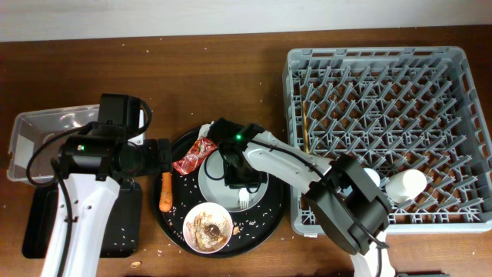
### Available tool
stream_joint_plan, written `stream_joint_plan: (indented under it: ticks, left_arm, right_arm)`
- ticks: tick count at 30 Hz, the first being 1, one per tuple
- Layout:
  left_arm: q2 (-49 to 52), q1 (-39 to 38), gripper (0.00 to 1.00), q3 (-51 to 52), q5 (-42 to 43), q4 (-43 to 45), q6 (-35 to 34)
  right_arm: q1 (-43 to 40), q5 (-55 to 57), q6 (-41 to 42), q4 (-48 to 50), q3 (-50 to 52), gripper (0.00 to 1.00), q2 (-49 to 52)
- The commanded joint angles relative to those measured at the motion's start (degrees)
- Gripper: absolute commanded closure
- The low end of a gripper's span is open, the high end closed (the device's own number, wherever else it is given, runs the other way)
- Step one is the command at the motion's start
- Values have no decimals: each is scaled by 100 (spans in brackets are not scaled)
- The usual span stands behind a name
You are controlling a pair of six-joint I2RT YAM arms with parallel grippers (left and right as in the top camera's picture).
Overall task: Sort waste into correct bins and load items into the dishwasher rack
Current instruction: 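Grasp the white plate with the right gripper and stand it in the rack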
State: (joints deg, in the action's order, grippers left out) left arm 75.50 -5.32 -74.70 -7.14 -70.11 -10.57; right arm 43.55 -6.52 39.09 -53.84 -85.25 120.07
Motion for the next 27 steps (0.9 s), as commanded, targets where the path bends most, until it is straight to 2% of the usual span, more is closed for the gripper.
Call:
stream_joint_plan:
  ticks: [1,2,4,7,9,12,14,16,18,21,23,25,27]
  left_arm:
    - [-63,24,1,-26,-66,-7,-74]
    - [-63,24,1,-26,-66,-7,-74]
    - [-63,24,1,-26,-66,-7,-74]
    - [-63,24,1,-26,-66,-7,-74]
    - [-63,24,1,-26,-66,-7,-74]
    - [-63,24,1,-26,-66,-7,-74]
    - [-63,24,1,-26,-66,-7,-74]
    - [-63,24,1,-26,-66,-7,-74]
    - [-63,24,1,-26,-66,-7,-74]
    - [-63,24,1,-26,-66,-7,-74]
    - [-63,24,1,-26,-66,-7,-74]
    - [-63,24,1,-26,-66,-7,-74]
    - [-63,24,1,-26,-66,-7,-72]
  right_arm:
    - [-133,337,-378,-234,-138,88,-525]
    - [-315,404,-514,-345,-267,88,-1099]
    - [-542,407,-809,-365,-273,88,-1593]
    - [-1419,435,-1738,-492,-273,88,-2505]
    - [-2131,514,-2393,-649,-269,88,-2505]
    - [-2524,490,-2540,-844,-168,86,-1939]
    - [-2490,483,-2535,-903,-168,54,-1770]
    - [-2352,485,-2511,-909,-192,41,-1908]
    - [-1915,382,-2203,-951,-197,38,-2363]
    - [-999,247,-1504,-986,-155,41,-2398]
    - [-341,782,81,-892,236,43,-2122]
    - [-225,767,525,-487,667,45,-1823]
    - [-350,730,599,-66,1067,47,-1486]
